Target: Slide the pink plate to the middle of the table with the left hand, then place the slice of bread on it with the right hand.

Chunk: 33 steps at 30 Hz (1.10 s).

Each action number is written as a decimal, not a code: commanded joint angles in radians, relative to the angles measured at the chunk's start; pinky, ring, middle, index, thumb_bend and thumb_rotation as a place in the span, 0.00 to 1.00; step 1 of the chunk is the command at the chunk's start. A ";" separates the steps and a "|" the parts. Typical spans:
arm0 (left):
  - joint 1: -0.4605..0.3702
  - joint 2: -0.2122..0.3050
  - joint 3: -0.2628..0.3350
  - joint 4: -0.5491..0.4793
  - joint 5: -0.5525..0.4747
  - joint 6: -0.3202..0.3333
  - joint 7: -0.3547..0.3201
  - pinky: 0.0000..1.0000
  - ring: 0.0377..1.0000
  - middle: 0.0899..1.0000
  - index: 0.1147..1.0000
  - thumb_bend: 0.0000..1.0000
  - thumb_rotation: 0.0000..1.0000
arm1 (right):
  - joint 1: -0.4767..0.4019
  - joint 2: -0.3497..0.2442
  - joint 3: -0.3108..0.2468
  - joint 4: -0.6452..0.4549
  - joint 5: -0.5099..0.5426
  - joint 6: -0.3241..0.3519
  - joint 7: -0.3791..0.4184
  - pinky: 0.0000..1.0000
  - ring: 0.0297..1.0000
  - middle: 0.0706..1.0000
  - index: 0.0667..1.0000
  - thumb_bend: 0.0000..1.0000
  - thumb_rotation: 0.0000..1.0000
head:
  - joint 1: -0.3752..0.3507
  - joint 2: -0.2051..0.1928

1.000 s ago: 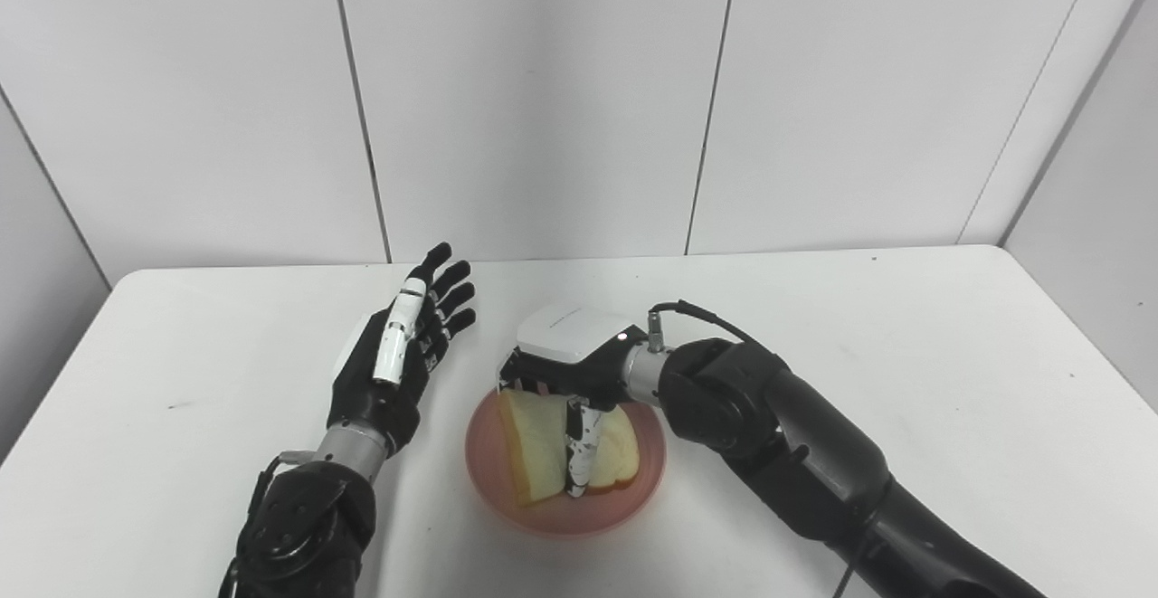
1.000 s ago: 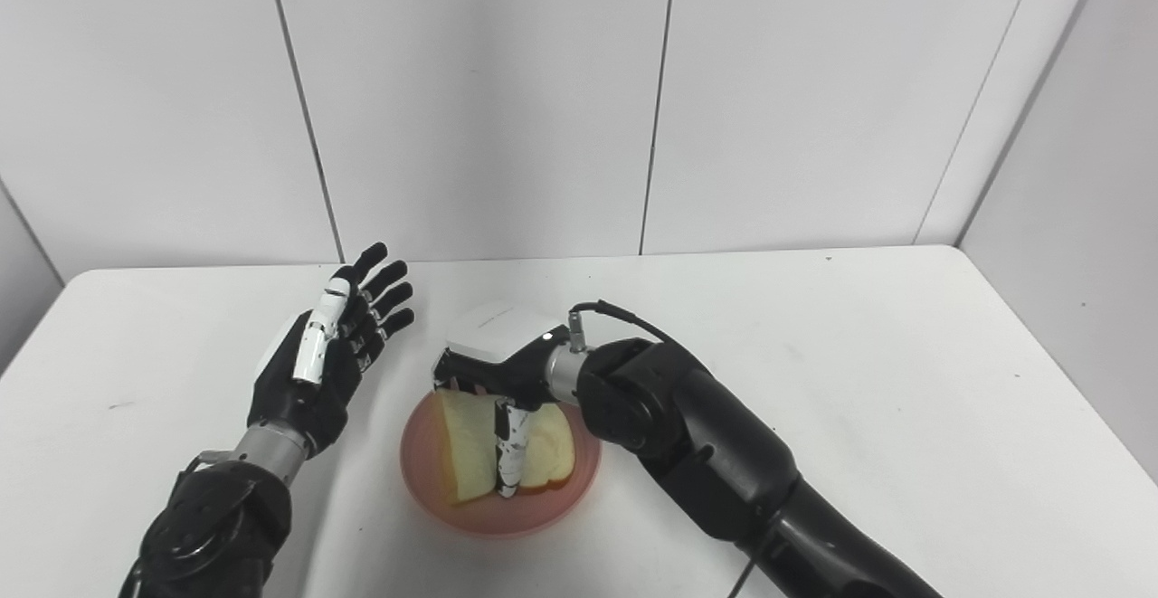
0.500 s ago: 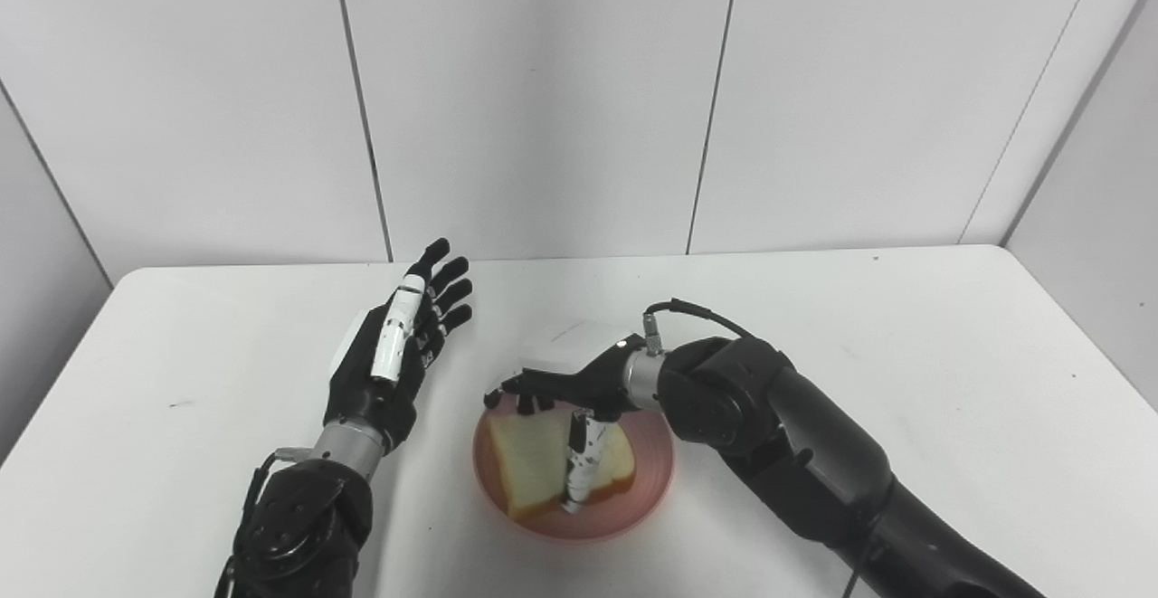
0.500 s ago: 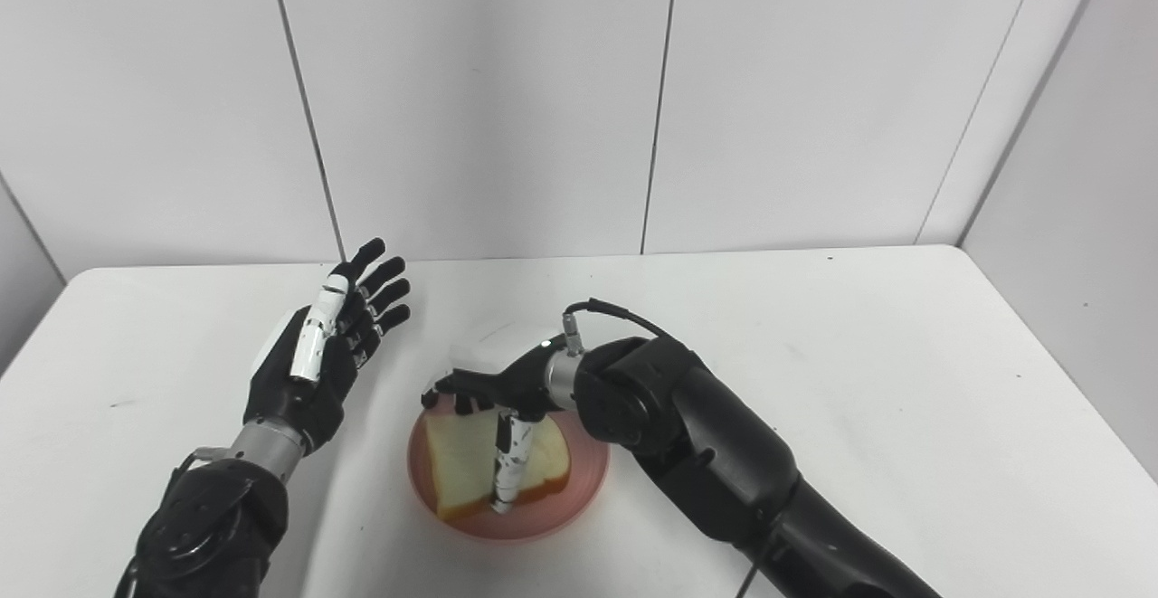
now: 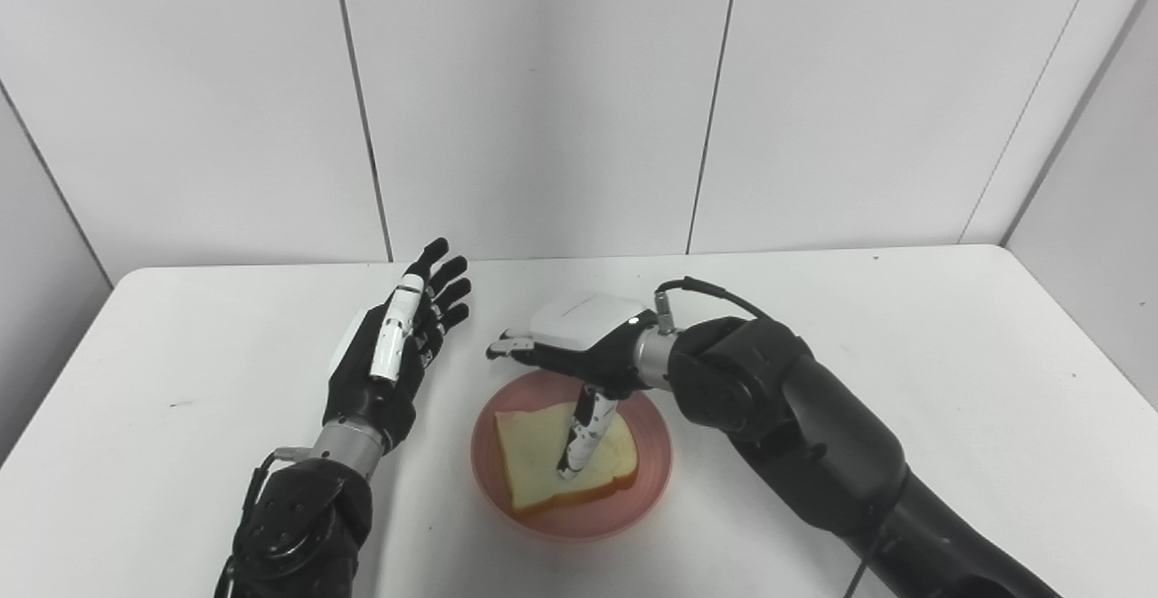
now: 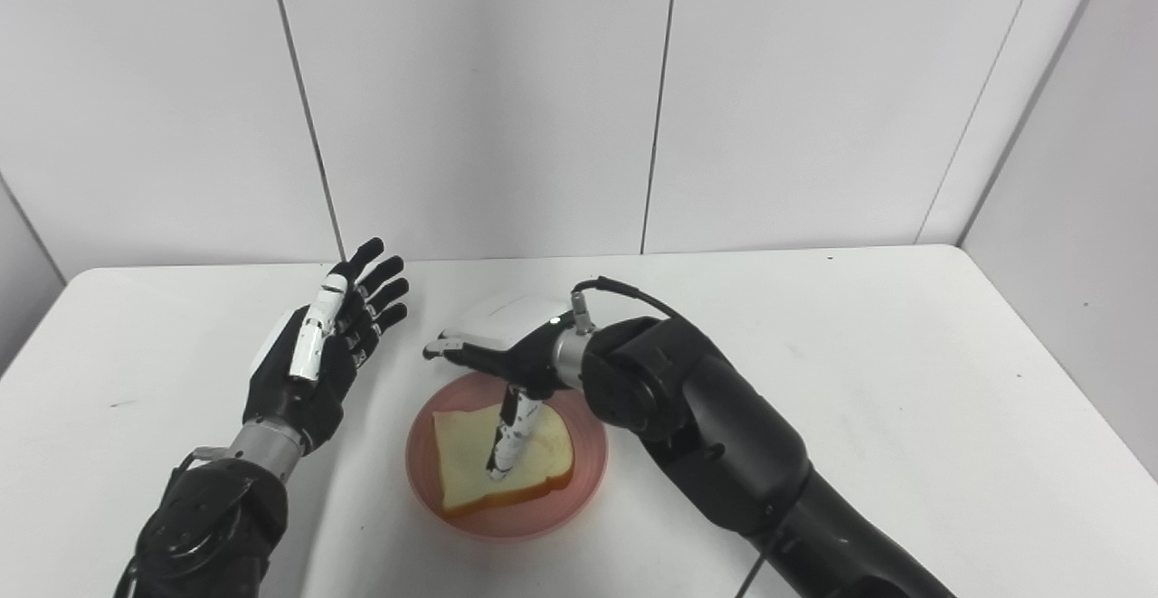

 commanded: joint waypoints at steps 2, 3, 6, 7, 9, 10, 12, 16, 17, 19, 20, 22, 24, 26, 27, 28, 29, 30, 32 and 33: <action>-0.043 0.005 0.005 -0.036 -0.002 -0.008 -0.006 0.93 0.92 0.92 0.92 0.39 1.00 | -0.048 -0.004 -0.032 -0.052 -0.013 0.035 0.006 0.75 0.91 0.96 0.95 1.00 0.30 | 0.001 -0.002; -0.043 0.006 0.006 -0.037 -0.002 -0.006 -0.005 0.93 0.92 0.92 0.92 0.39 1.00 | -0.047 -0.004 -0.045 -0.063 -0.009 0.047 0.012 0.74 0.91 0.96 0.95 1.00 0.29 | 0.001 -0.004; -0.042 0.004 0.009 -0.036 -0.001 -0.014 -0.002 0.94 0.92 0.92 0.92 0.38 1.00 | -0.049 -0.012 -0.092 -0.097 0.028 0.075 0.026 0.76 0.91 0.96 0.93 1.00 0.28 | 0.000 -0.012; -0.041 0.004 0.010 -0.035 -0.002 -0.018 -0.003 0.93 0.92 0.92 0.92 0.38 1.00 | -0.050 -0.012 -0.118 -0.113 0.046 0.101 0.034 0.78 0.92 0.97 0.94 1.00 0.27 | -0.001 -0.015; -0.039 0.006 0.009 -0.033 -0.001 -0.025 -0.006 0.93 0.92 0.92 0.92 0.38 1.00 | -0.047 -0.013 -0.173 -0.132 0.098 0.137 0.030 0.80 0.93 0.97 0.95 1.00 0.26 | -0.001 -0.025; -0.038 0.006 0.009 -0.033 0.001 -0.027 -0.006 0.92 0.92 0.92 0.91 0.38 1.00 | -0.040 -0.013 -0.208 -0.140 0.137 0.150 0.016 0.84 0.95 0.97 0.96 1.00 0.27 | -0.001 -0.029; -0.035 0.005 0.011 -0.030 -0.002 -0.035 -0.008 0.91 0.92 0.91 0.91 0.37 1.00 | -0.011 -0.004 -0.283 -0.159 0.202 0.175 -0.035 0.85 0.95 0.96 0.97 1.00 0.28 | -0.003 -0.041; -0.029 0.007 0.012 -0.022 -0.003 -0.047 -0.011 0.91 0.91 0.91 0.91 0.38 1.00 | 0.070 0.015 -0.395 -0.177 0.288 0.213 -0.144 0.76 0.93 0.99 1.00 1.00 0.44 | -0.004 -0.059; -0.028 0.008 0.011 -0.021 -0.002 -0.049 -0.012 0.91 0.91 0.92 0.91 0.38 1.00 | 0.106 0.031 -0.433 -0.177 0.331 0.212 -0.186 0.77 0.94 0.99 1.00 1.00 0.46 | -0.004 -0.060; -0.025 0.010 0.011 -0.017 0.000 -0.055 -0.014 0.92 0.92 0.92 0.91 0.39 1.00 | 0.158 0.055 -0.481 -0.172 0.400 0.202 -0.251 0.80 0.96 1.00 1.00 1.00 0.49 | -0.005 -0.069; -0.024 0.010 0.012 -0.015 -0.002 -0.057 -0.015 0.92 0.92 0.92 0.91 0.39 1.00 | 0.197 0.074 -0.509 -0.171 0.433 0.202 -0.288 0.81 0.97 1.00 1.00 1.00 0.50 | -0.007 -0.078; -0.021 0.009 0.016 -0.012 -0.004 -0.060 -0.014 0.92 0.92 0.92 0.91 0.39 1.00 | 0.246 0.092 -0.531 -0.167 0.470 0.192 -0.341 0.86 0.99 1.00 1.00 1.00 0.65 | -0.011 -0.082; -0.018 0.008 0.019 -0.009 -0.006 -0.062 -0.013 0.92 0.92 0.91 0.91 0.39 1.00 | 0.299 0.111 -0.543 -0.172 0.496 0.163 -0.402 0.91 1.00 1.00 1.00 0.98 0.86 | -0.014 -0.088; -0.016 0.010 0.021 -0.002 -0.008 -0.070 -0.017 0.93 0.92 0.92 0.91 0.38 1.00 | 0.337 0.135 -0.560 -0.169 0.540 0.144 -0.457 0.96 1.00 1.00 1.00 0.94 0.98 | -0.015 -0.095; -0.015 0.012 0.021 0.002 -0.008 -0.075 -0.019 0.93 0.92 0.92 0.91 0.38 1.00 | 0.348 0.146 -0.568 -0.164 0.567 0.138 -0.480 0.96 1.00 1.00 1.00 0.93 0.98 | -0.015 -0.095; -0.015 0.013 0.022 0.009 -0.008 -0.082 -0.021 0.93 0.92 0.92 0.91 0.38 1.00 | 0.359 0.166 -0.579 -0.156 0.596 0.128 -0.508 0.96 1.00 1.00 1.00 0.92 0.99 | -0.019 -0.102; -0.014 0.014 0.022 0.014 -0.007 -0.088 -0.023 0.93 0.92 0.92 0.91 0.38 1.00 | 0.366 0.177 -0.584 -0.151 0.617 0.121 -0.531 0.98 1.00 1.00 1.00 0.93 1.00 | -0.019 -0.102; -0.014 0.015 0.022 0.020 -0.005 -0.096 -0.023 0.93 0.92 0.92 0.91 0.38 1.00 | 0.372 0.196 -0.594 -0.138 0.648 0.100 -0.558 0.98 1.00 1.00 1.00 0.93 1.00 | -0.019 -0.108; -0.013 0.015 0.024 0.029 -0.004 -0.103 -0.024 0.93 0.92 0.92 0.91 0.38 1.00 | 0.380 0.221 -0.608 -0.114 0.701 0.064 -0.600 1.00 1.00 1.00 1.00 0.95 1.00 | -0.017 -0.112; -0.012 0.016 0.024 0.032 -0.002 -0.105 -0.023 0.93 0.92 0.92 0.91 0.38 1.00 | 0.383 0.234 -0.616 -0.102 0.726 0.049 -0.619 1.00 1.00 1.00 1.00 0.95 1.00 | -0.019 -0.116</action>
